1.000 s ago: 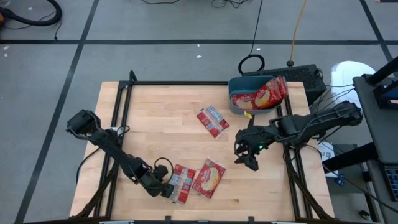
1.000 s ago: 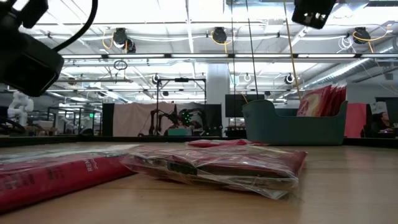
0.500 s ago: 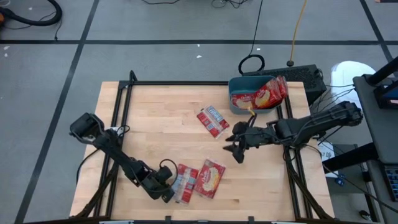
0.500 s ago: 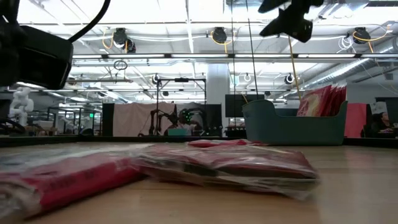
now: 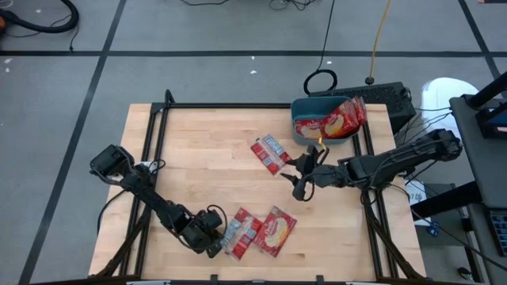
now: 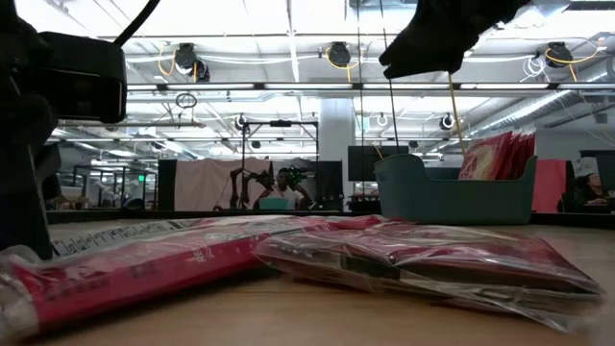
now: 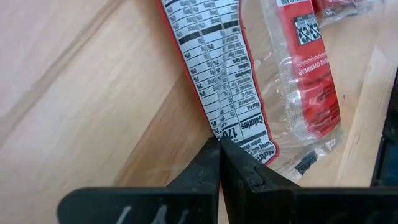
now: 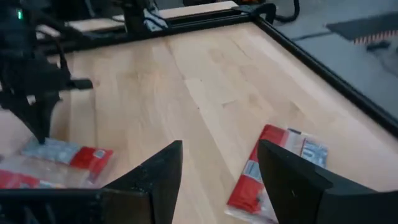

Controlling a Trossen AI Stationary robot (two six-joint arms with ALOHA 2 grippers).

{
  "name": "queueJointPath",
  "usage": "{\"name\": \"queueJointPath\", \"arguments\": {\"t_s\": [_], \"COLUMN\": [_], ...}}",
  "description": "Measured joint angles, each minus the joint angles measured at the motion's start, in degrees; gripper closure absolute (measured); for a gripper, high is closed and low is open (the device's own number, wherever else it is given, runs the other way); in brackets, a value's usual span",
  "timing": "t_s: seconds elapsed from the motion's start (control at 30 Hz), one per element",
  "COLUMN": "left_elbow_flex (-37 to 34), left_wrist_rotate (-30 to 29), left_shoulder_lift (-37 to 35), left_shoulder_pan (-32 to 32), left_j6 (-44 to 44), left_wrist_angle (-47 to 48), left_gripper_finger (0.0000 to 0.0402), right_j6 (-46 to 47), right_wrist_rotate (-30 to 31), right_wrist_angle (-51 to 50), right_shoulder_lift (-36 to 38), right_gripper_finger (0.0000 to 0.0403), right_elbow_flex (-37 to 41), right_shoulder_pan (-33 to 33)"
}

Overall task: Sort popcorn bags into baskets
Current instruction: Put the popcorn bag into the blue bin

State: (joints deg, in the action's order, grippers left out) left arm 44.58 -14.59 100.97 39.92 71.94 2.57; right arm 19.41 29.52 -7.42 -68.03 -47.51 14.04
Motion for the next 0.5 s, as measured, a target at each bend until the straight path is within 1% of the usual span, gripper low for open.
{"name": "queueJointPath", "arguments": {"t_s": [0.13, 0.2, 0.3, 0.33, 0.4, 0.5], "left_elbow_flex": [0.0, -0.1, -0.3, -0.3, -0.2, 0.8], "left_wrist_rotate": [0.2, 0.3, -0.4, -0.7, -1.1, -2.6], "left_shoulder_lift": [-0.5, -1.1, -2.5, -2.9, -3.8, -4.0], "left_shoulder_pan": [-0.2, -0.2, 0.1, 0.5, 1.6, 3.3], "left_j6": [-2.7, -3.2, -3.3, -3.3, -3.4, -4.5], "left_wrist_angle": [0.1, 0.2, 0.9, 0.7, 0.2, -0.2], "left_gripper_finger": [0.0398, 0.0398, 0.0399, 0.0399, 0.0399, 0.04], "right_j6": [-6.4, -10.9, -14.2, -14.7, -15.7, -16.2], "right_wrist_rotate": [2.5, 3.0, 7.5, 9.6, 16.2, 28.1], "right_wrist_angle": [1.6, 4.8, 9.0, 9.2, 8.0, 7.1], "right_shoulder_lift": [0.0, 0.0, 0.0, -0.1, -1.1, -5.2], "right_gripper_finger": [0.0203, 0.0203, 0.0203, 0.0203, 0.0203, 0.0203], "right_elbow_flex": [0.2, 0.2, -0.2, -0.9, -3.3, -7.5], "right_shoulder_pan": [2.8, 5.9, 12.1, 14.6, 20.5, 28.1]}}
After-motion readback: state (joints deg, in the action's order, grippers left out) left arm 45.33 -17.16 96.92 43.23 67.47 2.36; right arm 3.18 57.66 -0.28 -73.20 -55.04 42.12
